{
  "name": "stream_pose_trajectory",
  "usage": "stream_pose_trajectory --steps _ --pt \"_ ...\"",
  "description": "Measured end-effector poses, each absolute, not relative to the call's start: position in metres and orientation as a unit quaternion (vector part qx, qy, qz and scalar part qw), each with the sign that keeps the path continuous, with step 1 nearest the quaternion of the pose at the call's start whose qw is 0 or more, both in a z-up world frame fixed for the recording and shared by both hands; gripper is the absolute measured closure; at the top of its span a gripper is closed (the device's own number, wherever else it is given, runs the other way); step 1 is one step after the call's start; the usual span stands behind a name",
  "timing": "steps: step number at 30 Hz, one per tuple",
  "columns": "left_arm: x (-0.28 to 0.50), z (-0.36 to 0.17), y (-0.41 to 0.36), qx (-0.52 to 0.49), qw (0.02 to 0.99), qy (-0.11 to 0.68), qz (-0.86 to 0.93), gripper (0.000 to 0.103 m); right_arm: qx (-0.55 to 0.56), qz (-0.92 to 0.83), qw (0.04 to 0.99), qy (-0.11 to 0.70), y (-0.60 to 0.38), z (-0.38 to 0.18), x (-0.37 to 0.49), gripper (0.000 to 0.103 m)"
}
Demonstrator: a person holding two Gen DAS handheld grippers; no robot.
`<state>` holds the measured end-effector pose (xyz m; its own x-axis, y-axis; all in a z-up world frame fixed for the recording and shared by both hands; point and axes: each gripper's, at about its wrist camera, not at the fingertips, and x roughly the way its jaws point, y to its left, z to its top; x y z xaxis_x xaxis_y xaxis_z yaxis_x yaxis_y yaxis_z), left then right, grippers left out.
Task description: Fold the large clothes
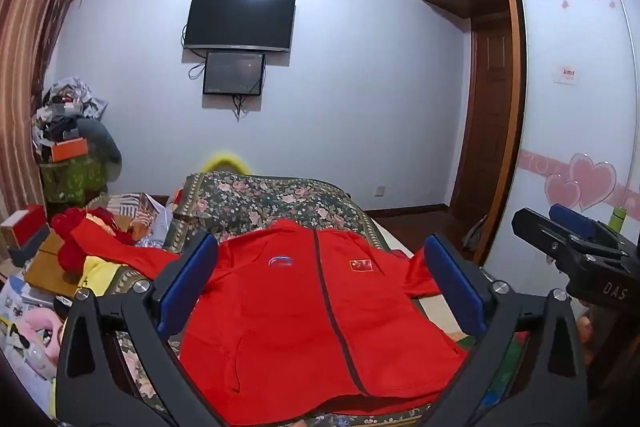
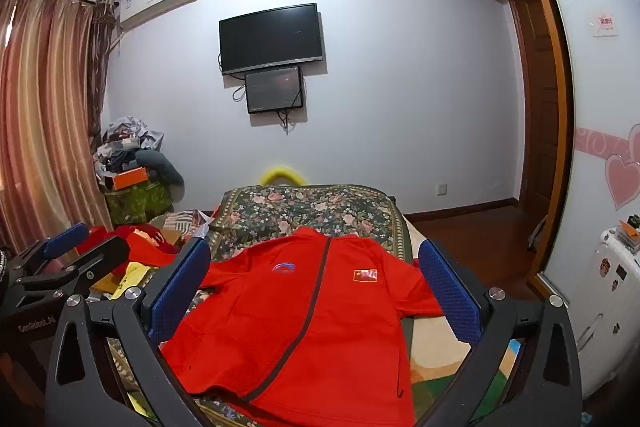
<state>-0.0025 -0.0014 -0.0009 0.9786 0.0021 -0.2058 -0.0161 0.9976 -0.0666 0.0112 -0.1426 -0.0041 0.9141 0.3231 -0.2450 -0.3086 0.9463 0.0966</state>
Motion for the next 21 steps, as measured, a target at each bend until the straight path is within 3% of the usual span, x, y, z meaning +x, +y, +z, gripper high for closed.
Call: stream_pose_trajectory --steps 5,21 --pt "0.009 -0.007 -0.011 -0.022 0.99 0.141 0.019 0.0 0.026 0.161 0.978 0.131 -0.142 -0.004 0.012 0.0" --pt "0.009 -0.005 -0.001 -0.046 0.991 0.125 0.018 0.0 0.027 0.163 0.977 0.135 -0.138 -0.004 0.01 0.0"
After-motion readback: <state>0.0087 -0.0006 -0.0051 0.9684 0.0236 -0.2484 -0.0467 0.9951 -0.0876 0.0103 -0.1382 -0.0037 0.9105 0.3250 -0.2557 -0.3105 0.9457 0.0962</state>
